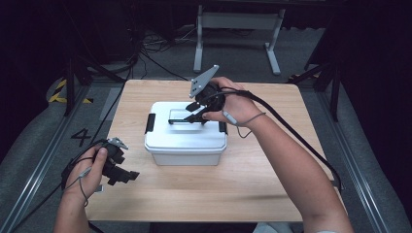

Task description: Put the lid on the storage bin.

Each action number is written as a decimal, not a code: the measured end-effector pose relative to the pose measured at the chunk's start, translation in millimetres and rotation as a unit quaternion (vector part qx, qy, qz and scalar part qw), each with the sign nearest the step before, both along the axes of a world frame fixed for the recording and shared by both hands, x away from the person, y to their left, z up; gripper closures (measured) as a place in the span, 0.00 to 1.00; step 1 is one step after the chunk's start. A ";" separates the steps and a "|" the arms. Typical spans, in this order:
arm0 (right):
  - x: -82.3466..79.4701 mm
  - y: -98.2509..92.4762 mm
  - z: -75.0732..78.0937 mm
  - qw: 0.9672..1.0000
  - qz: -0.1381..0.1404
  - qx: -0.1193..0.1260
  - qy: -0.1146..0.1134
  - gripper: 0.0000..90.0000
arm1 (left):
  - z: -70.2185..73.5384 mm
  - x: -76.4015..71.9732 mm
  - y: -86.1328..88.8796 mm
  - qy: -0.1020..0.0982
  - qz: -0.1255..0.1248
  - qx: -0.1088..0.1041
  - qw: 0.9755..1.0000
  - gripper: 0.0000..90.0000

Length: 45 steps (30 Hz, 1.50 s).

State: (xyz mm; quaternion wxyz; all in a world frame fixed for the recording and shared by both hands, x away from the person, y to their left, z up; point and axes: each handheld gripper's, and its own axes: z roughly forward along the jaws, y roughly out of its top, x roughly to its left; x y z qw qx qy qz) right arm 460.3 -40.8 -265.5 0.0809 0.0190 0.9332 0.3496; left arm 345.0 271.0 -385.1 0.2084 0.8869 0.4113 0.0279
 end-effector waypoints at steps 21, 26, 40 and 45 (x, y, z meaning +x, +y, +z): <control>-12.9 -85.9 14.3 0.995 -0.098 0.014 -0.011 0.60 | -0.1 1.1 2.5 -0.004 0.016 0.000 1.000 0.19; -15.7 -105.5 11.7 0.994 -0.110 0.013 -0.012 0.57 | 1.4 4.2 3.8 -0.007 0.025 0.000 1.000 0.19; -17.9 -156.1 4.0 0.989 -0.149 0.023 -0.012 0.51 | 0.9 5.6 7.1 -0.010 0.037 -0.004 0.999 0.19; -17.4 -168.1 0.3 0.987 -0.159 0.025 -0.012 0.49 | -0.3 4.2 8.7 -0.010 0.045 -0.005 0.999 0.19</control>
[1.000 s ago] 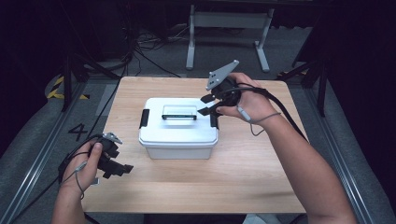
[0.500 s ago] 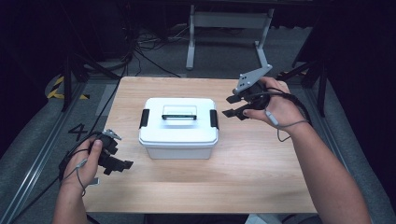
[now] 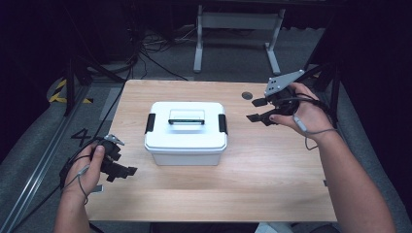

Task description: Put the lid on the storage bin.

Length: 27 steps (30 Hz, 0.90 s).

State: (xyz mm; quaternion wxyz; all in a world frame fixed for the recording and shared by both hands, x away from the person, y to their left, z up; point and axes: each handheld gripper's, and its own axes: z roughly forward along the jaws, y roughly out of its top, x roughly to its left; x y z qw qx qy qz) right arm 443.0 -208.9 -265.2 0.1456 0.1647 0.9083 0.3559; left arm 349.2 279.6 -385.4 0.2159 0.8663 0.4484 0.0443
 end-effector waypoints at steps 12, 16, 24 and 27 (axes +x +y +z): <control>2.6 -28.4 -31.2 0.999 -0.030 -0.004 0.021 0.47 | -3.6 -4.5 5.0 0.003 0.007 0.003 1.000 0.19; 3.7 -40.5 -42.1 0.999 -0.043 -0.003 0.030 0.47 | -4.8 -5.1 5.8 0.005 0.007 0.005 1.000 0.20; 5.0 -56.0 -62.9 0.997 -0.064 -0.008 0.041 0.47 | -7.1 -5.1 5.2 0.007 0.009 0.004 1.000 0.20; 4.7 -61.7 -73.0 0.996 -0.073 -0.008 0.045 0.46 | -7.6 -4.4 5.3 0.006 0.009 0.005 1.000 0.20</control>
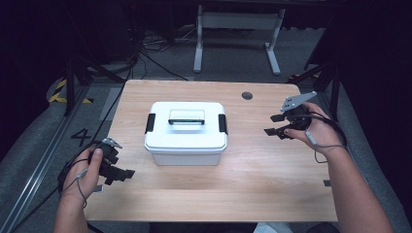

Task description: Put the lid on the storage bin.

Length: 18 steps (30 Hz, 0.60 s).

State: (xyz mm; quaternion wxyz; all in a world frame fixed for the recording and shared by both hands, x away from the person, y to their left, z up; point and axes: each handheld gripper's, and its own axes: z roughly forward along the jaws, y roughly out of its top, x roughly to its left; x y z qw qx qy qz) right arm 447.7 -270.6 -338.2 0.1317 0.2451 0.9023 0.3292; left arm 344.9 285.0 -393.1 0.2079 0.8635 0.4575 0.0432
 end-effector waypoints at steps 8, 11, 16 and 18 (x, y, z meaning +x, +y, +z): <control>-4.4 -5.5 -27.0 1.000 -0.015 -0.015 0.004 0.46 | -2.5 1.5 -2.0 0.002 -0.003 0.002 1.000 0.20; -5.4 -7.3 -35.1 1.000 -0.019 -0.012 0.009 0.46 | -2.5 1.3 -2.0 0.003 -0.002 0.001 1.000 0.20; -6.1 -9.1 -46.6 1.000 -0.024 -0.012 0.016 0.46 | -3.2 1.9 -1.7 0.004 -0.003 0.002 1.000 0.20; -6.1 -9.3 -51.7 0.999 -0.025 -0.010 0.018 0.45 | -3.5 2.2 -1.5 0.004 -0.002 0.002 1.000 0.19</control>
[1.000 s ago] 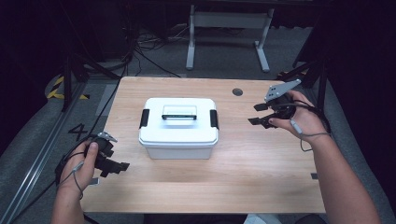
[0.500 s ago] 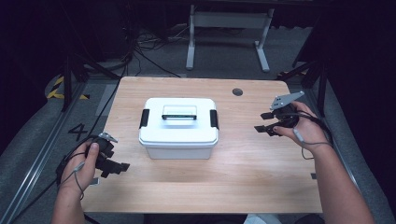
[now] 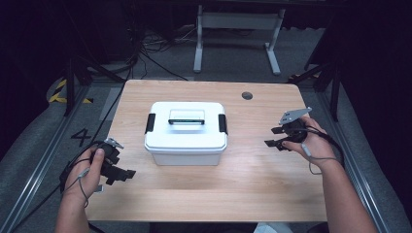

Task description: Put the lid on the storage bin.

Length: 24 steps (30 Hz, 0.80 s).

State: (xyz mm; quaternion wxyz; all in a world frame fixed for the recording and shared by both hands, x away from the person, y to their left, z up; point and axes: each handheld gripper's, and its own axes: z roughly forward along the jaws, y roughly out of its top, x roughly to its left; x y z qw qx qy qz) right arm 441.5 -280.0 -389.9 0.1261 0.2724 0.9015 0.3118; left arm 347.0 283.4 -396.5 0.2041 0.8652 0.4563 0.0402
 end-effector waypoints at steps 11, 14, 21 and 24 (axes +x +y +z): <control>3.2 0.6 -22.9 1.000 -0.006 0.008 0.018 0.45 | -1.6 1.9 0.1 0.002 0.001 0.001 1.000 0.19; 4.8 -0.6 -30.5 1.000 -0.007 0.003 0.024 0.45 | -2.3 2.4 -0.1 0.003 0.000 0.001 1.000 0.19; 5.5 -2.4 -47.4 0.999 -0.015 -0.018 0.041 0.45 | -2.0 2.9 -0.2 0.004 -0.001 0.001 1.000 0.19; 5.3 -2.1 -52.5 0.999 -0.012 -0.026 0.043 0.45 | -2.2 3.5 -0.6 0.004 -0.003 0.003 1.000 0.19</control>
